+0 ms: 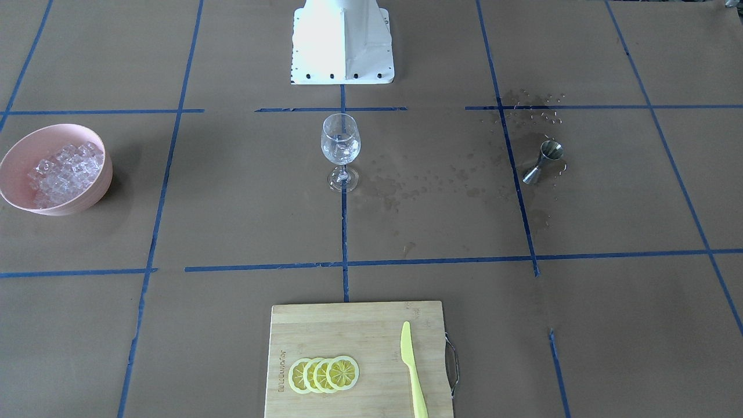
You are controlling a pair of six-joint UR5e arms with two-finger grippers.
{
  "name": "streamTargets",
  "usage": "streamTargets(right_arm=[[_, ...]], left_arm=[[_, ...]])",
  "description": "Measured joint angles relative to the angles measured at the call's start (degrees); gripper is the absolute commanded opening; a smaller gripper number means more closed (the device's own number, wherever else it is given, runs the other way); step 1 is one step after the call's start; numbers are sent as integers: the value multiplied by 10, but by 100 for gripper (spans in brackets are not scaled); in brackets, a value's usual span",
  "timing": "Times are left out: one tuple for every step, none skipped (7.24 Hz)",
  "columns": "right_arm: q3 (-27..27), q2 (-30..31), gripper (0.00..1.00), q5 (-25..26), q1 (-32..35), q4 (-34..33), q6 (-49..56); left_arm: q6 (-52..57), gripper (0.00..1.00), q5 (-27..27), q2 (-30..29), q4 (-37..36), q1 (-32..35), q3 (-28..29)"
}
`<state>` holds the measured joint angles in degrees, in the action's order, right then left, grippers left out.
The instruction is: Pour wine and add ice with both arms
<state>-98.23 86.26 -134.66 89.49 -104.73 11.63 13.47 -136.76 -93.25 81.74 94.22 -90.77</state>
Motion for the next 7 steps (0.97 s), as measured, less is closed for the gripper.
streamTargets(right_arm=[[1, 12, 100, -1, 9, 2, -1], [2, 22, 100, -2, 15, 3, -2], [4, 29, 100, -3, 20, 3, -2], [11, 33, 100, -6, 25, 4, -2], [21, 35, 100, -10, 28, 6, -1], [31, 36, 100, -11, 29, 12, -1], [43, 36, 100, -11, 30, 27, -2]], left_arm=[[-19, 100, -1, 15, 31, 0, 7], [-43, 100, -1, 22, 58, -1, 11], [-60, 100, -1, 25, 74, -2, 11], [-68, 100, -1, 24, 81, -3, 10], [-71, 100, 0, 24, 85, -5, 10], [-72, 100, 1, 24, 87, -9, 10], [-72, 100, 1, 25, 87, -12, 10]])
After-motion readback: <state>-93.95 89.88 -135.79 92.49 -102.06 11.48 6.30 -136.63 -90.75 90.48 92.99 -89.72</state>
